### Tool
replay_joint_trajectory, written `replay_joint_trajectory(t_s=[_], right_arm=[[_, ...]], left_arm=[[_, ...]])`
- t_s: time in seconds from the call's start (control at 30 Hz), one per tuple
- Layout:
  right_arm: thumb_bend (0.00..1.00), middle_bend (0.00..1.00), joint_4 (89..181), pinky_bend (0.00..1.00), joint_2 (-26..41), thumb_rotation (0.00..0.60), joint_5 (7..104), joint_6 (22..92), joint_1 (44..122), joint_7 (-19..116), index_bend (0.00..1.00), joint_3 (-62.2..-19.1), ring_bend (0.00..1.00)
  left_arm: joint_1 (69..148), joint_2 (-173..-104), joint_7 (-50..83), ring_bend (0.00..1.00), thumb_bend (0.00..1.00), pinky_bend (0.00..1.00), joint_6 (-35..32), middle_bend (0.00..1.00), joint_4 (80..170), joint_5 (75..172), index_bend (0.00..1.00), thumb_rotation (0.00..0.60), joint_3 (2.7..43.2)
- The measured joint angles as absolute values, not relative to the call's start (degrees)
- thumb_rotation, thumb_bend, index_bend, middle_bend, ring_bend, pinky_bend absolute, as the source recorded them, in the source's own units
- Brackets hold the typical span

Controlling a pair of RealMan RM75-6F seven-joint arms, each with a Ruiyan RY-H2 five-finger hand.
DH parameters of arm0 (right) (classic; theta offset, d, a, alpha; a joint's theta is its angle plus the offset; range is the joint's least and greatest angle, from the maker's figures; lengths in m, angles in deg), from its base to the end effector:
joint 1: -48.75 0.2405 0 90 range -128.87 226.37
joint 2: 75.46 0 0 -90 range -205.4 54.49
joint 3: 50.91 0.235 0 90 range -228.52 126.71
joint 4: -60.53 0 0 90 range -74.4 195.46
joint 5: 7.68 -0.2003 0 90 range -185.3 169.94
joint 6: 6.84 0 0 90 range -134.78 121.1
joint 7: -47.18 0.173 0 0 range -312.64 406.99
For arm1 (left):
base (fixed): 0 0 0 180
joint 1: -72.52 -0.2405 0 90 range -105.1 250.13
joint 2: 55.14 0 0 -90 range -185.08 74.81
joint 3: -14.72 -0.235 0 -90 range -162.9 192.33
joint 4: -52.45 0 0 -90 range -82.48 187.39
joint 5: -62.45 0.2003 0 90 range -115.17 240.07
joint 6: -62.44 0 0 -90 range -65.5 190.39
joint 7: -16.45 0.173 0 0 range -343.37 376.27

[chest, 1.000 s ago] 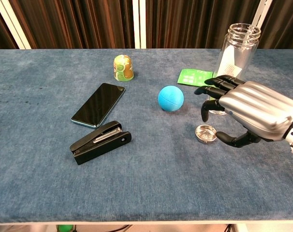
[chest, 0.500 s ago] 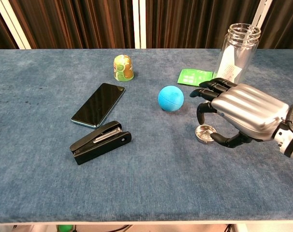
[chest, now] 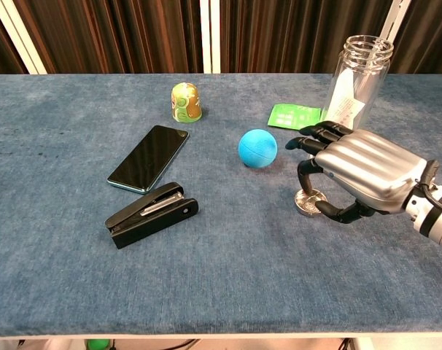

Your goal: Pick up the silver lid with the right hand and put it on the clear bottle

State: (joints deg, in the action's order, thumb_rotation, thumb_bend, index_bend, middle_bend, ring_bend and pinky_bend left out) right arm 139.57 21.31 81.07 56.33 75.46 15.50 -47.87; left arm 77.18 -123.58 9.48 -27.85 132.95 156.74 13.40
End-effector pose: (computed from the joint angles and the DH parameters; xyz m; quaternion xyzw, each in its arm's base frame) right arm -0.1548 -0.2666 -0.0561 0.8070 -0.2220 0.3403 0.4285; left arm -0.2971 0.1927 0.1457 -0.6352 -0.3525 -0.4139 0.5485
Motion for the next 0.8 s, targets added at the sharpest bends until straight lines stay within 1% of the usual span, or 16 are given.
replay_joint_trajectory(t_s=[0.1, 0.4, 0.63, 0.8], right_arm=[[0.41, 0.09, 139.27, 0.0, 21.48, 0.6, 80.95, 56.44, 75.69, 15.49, 0.54, -47.92, 0.0], [0.44, 0.1, 138.33, 0.0, 22.07, 0.6, 80.8, 57.3, 75.99, 15.81, 0.66, -48.04, 0.0], [0.44, 0.1, 140.05, 0.0, 21.12, 0.6, 83.72, 59.81, 76.2, 19.81, 0.67, -48.73, 0.0], [0.44, 0.11, 145.78, 0.0, 18.76, 0.6, 87.07, 60.98, 76.69, 22.83, 0.68, -50.06, 0.0]], left_arm=[[77.14, -123.59, 9.41, 0.06, 0.05, 0.12, -27.84, 0.1, 132.84, 156.71, 0.12, 0.6, 13.38], [77.04, -123.77, 9.25, 0.06, 0.05, 0.12, -27.81, 0.1, 132.56, 156.49, 0.12, 0.6, 13.42], [76.95, -123.8, 9.11, 0.06, 0.04, 0.12, -27.84, 0.1, 132.41, 156.38, 0.12, 0.6, 13.43], [76.92, -123.81, 9.27, 0.06, 0.05, 0.12, -27.98, 0.1, 132.53, 156.51, 0.12, 0.6, 13.43]])
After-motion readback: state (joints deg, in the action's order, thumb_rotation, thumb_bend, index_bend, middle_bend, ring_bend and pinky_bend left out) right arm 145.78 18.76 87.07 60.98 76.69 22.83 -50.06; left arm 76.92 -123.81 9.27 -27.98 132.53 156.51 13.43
